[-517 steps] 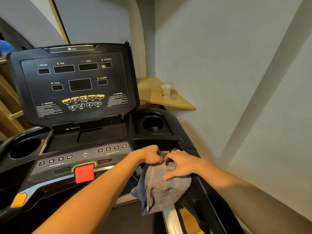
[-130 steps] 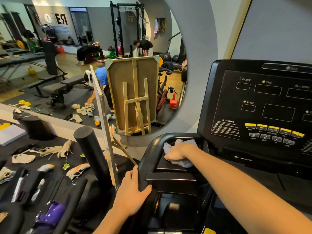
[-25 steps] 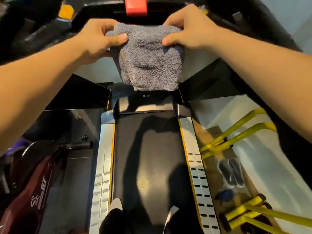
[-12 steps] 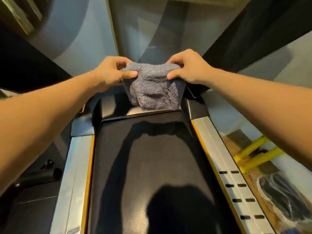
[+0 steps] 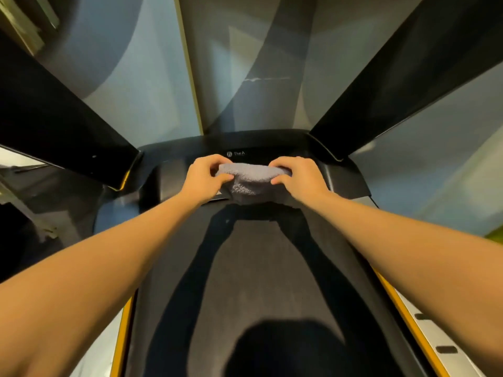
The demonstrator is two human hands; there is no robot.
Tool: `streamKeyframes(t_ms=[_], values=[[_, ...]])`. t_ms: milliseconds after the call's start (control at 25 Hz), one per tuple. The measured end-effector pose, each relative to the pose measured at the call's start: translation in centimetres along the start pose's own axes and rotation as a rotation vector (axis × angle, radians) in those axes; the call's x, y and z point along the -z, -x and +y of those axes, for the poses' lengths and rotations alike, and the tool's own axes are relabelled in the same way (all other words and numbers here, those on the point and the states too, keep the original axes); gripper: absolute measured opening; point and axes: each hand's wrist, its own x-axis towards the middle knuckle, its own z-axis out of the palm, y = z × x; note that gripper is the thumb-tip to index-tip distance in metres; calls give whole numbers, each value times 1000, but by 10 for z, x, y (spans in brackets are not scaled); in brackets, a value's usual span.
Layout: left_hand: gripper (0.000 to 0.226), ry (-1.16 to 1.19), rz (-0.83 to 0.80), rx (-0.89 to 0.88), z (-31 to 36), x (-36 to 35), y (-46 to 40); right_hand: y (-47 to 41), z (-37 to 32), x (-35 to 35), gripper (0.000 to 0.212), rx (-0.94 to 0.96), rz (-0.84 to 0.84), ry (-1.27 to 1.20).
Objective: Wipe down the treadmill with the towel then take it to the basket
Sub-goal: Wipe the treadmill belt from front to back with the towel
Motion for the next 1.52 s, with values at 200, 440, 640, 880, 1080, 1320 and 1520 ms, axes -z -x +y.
streamKeyframes(t_ms=[200, 440, 640, 880, 1080, 1320, 1520], values=[[27, -347, -488, -229, -72, -39, 85, 102, 39, -72, 18, 94, -444, 239], [91, -635, -538, -276, -100, -99, 125, 150, 59, -125, 85, 99, -532, 328], [94, -773, -626, -122, -116, -140, 115, 131, 57, -156, 92, 55, -613, 400], [86, -758, -573, 4, -124, -152, 64, 68, 72, -167, 77, 54, -598, 461], [84, -716, -646, 121, -106, -176, 9, 15, 98, -149, 73, 12, -652, 504], [75, -724, -671, 168, -84, -216, -22, 3, 126, -122, 74, -68, -627, 452], [69, -626, -763, 5, -31, -276, -30, 21, 184, -80, 64, -176, -561, 608]])
